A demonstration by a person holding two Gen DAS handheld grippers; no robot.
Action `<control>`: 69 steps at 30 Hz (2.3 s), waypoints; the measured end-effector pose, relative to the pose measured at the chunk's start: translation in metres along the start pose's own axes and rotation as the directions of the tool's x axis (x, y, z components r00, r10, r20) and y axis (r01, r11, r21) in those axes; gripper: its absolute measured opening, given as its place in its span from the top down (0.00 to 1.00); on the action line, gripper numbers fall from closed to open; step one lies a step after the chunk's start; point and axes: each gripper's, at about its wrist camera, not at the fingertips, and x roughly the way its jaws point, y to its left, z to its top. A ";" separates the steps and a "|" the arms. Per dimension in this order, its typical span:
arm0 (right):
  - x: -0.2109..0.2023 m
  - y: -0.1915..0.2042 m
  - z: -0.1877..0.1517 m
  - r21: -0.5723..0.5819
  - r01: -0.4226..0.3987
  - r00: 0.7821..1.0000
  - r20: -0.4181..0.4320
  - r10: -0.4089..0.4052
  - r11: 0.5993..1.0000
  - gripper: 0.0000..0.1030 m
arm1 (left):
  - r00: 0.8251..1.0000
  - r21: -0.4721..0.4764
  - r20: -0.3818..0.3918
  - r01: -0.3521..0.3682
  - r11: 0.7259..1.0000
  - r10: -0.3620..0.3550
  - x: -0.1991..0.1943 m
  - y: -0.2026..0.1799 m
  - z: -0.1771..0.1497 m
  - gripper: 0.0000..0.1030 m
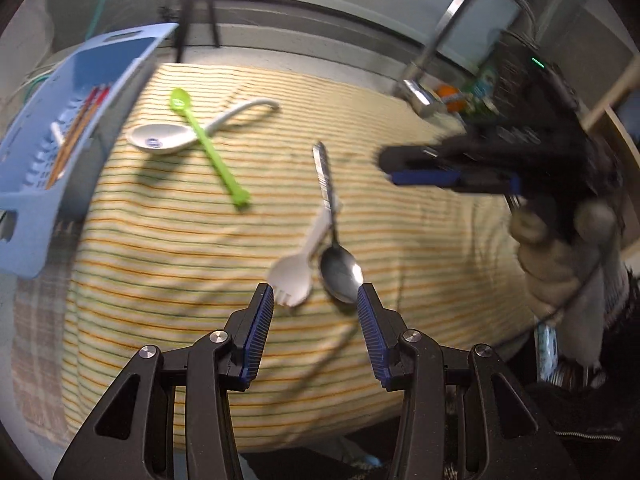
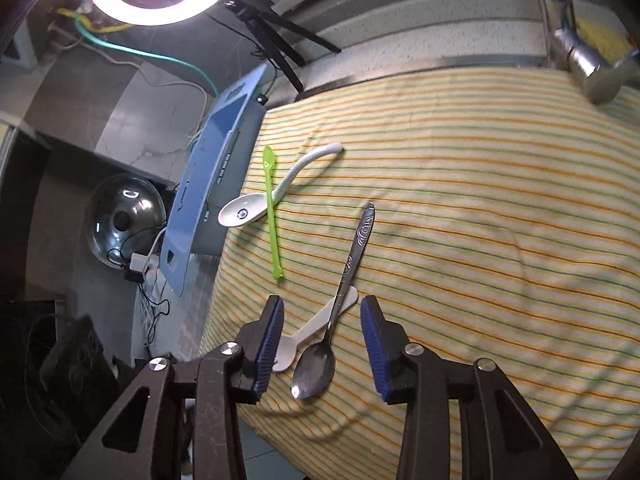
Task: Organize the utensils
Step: 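Lower the right gripper onto the metal spoon and close on its handle, then lift the metal spoon with the right gripper into the basket and open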
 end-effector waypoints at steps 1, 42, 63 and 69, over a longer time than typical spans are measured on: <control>0.006 -0.004 0.003 0.026 -0.010 1.000 -0.008 0.010 1.000 0.68 | 1.000 0.020 -0.006 -0.008 1.000 0.008 0.002 -0.005 0.001 0.59; 0.059 -0.004 0.029 0.079 0.089 0.994 -0.074 -0.083 0.993 0.92 | 1.000 0.125 0.008 -0.003 0.992 0.002 0.035 -0.025 -0.004 0.73; 0.063 0.111 0.087 0.001 -0.020 0.999 0.033 0.020 1.000 0.93 | 0.984 0.129 0.173 -0.065 0.989 0.042 -0.041 0.047 0.036 0.73; 0.094 0.152 0.108 -0.035 -0.032 0.999 0.036 0.034 0.999 0.93 | 0.979 0.103 0.194 -0.088 0.991 0.067 -0.056 0.092 0.047 0.73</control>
